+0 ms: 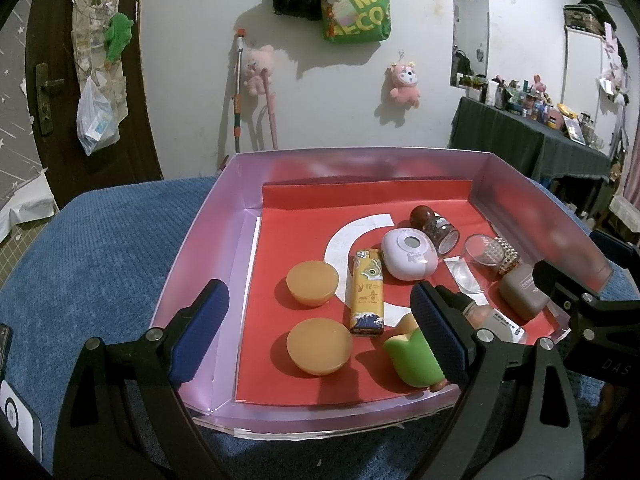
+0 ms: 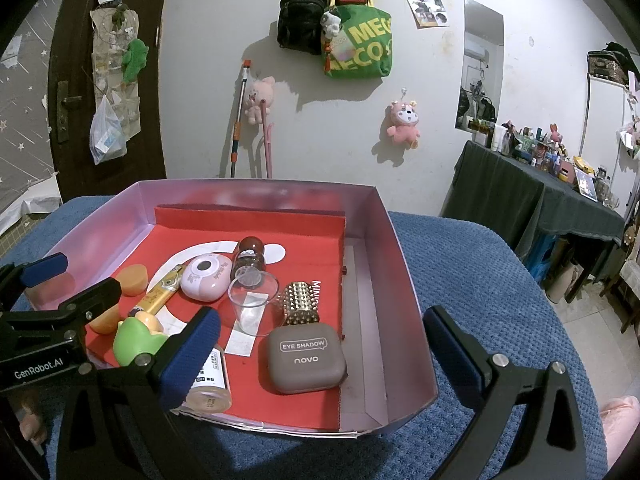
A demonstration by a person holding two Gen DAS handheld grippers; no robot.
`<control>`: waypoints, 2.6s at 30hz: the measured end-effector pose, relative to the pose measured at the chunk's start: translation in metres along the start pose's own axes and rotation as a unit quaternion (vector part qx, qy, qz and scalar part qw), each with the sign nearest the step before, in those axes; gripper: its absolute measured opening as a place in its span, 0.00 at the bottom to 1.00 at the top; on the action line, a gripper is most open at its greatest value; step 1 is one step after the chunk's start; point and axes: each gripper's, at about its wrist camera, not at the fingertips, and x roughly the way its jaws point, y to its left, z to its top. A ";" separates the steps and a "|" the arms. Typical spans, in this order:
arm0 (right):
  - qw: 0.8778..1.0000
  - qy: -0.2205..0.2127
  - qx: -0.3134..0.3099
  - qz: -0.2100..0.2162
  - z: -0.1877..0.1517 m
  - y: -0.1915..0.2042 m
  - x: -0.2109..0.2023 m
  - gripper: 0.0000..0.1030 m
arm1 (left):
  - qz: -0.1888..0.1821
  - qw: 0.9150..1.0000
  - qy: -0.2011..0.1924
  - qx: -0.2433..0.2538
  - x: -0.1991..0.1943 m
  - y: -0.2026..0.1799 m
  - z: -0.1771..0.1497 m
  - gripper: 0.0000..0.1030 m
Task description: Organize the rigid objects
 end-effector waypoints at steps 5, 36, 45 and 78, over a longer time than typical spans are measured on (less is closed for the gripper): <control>1.000 0.000 0.000 0.000 0.000 0.000 0.000 1.00 | 0.000 1.000 0.000 0.000 0.000 0.000 0.000 0.90; 1.000 0.001 0.000 -0.001 0.002 0.001 -0.001 1.00 | 0.000 1.000 0.000 0.000 0.000 0.001 0.001 0.90; 1.000 0.001 -0.001 -0.001 0.003 0.001 -0.001 1.00 | 0.000 1.000 0.001 0.000 0.000 0.001 0.001 0.90; 0.999 0.005 0.042 0.034 -0.030 -0.020 -0.101 1.00 | 0.005 0.999 0.044 -0.003 -0.079 0.003 -0.039 0.90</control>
